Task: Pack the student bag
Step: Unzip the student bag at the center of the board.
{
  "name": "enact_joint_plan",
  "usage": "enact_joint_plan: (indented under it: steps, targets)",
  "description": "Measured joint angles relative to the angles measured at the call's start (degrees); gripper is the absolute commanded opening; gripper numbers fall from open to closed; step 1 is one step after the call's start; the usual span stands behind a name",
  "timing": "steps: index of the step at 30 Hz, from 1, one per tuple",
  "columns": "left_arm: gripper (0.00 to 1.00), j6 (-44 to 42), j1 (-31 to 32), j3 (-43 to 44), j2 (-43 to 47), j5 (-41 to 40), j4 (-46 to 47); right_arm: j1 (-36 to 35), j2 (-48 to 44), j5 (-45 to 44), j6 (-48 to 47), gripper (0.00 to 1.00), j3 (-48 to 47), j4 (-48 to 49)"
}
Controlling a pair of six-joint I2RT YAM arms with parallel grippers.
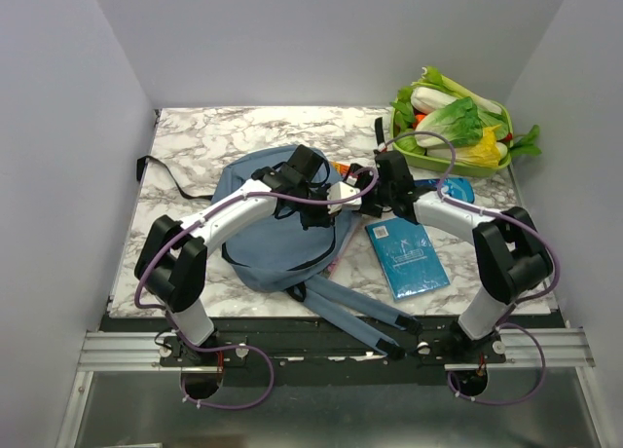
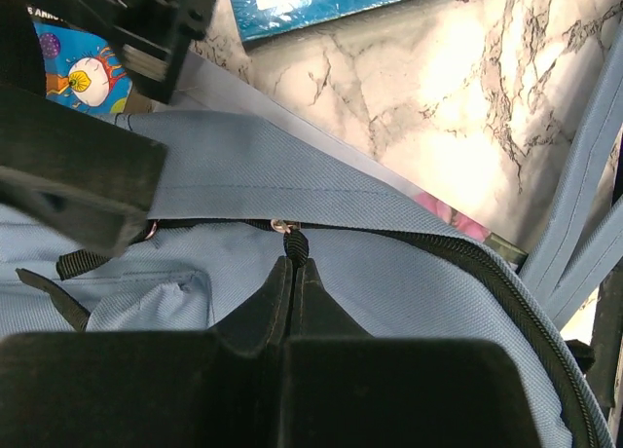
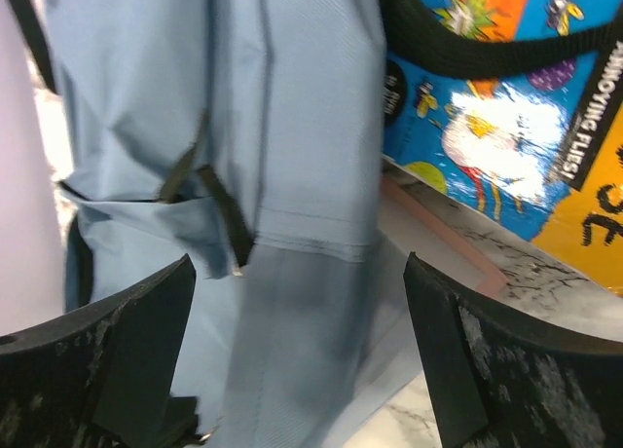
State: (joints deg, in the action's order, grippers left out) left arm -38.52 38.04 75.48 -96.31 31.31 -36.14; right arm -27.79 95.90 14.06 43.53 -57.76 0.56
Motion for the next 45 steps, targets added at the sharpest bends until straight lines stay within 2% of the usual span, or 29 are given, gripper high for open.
enact_joint_plan:
  steps: [5,8,9,11,12,15,20,28,41,42,43,45]
  targets:
    - [0.0,0.2,0.1,0.0,0.0,0.0,0.0,0.0,2.4,0.9,-1.2,0.84,-1.8,-2.8]
    - [0.0,0.3,0.2,0.0,0.0,0.0,0.0,0.0,3.0,0.9,-1.3,0.62,-2.3,-3.5]
    - [0.0,0.4,0.3,0.0,0.0,0.0,0.0,0.0,3.1,1.0,-1.3,0.47,-2.3,-3.7]
    - [0.0,0.5,0.3,0.0,0.0,0.0,-0.1,-0.3,3.6,1.3,-1.3,0.32,-2.3,-4.1]
    - [0.0,0.5,0.4,0.0,0.0,0.0,-0.1,-0.3,3.8,1.3,-1.3,0.22,-2.5,-4.5]
    - [0.0,0.6,0.5,0.0,0.0,-0.1,-0.6,-0.3,4.5,1.3,-1.1,0.1,-4.1,-6.5]
    - [0.0,0.5,0.7,0.0,0.0,-0.7,-1.3,-0.4,5.1,0.7,-1.5,0.01,-9.1,-10.1]
    - [0.0,0.5,0.7,-0.9,2.6,-1.7,-1.8,0.0,10.4,-1.3,-2.9,0.01,-20.4,-16.2]
    - [0.0,-0.4,0.7,-6.9,16.4,-4.3,-8.6,1.1,24.5,-2.0,-4.7,0.02,-39.7,-25.2]
    - [0.0,-0.5,0.7,-8.2,18.0,-4.3,-9.5,1.2,25.2,-2.1,-4.8,0.1,-41.0,-25.8]
    - [0.0,-0.6,0.7,-9.2,18.9,-4.5,-10.4,1.4,25.8,-2.2,-4.9,0.43,-42.2,-26.5]
    - [0.0,-0.7,0.7,-12.0,21.3,-5.3,-10.7,1.5,26.6,-2.4,-4.8,0.67,-44.0,-27.6]
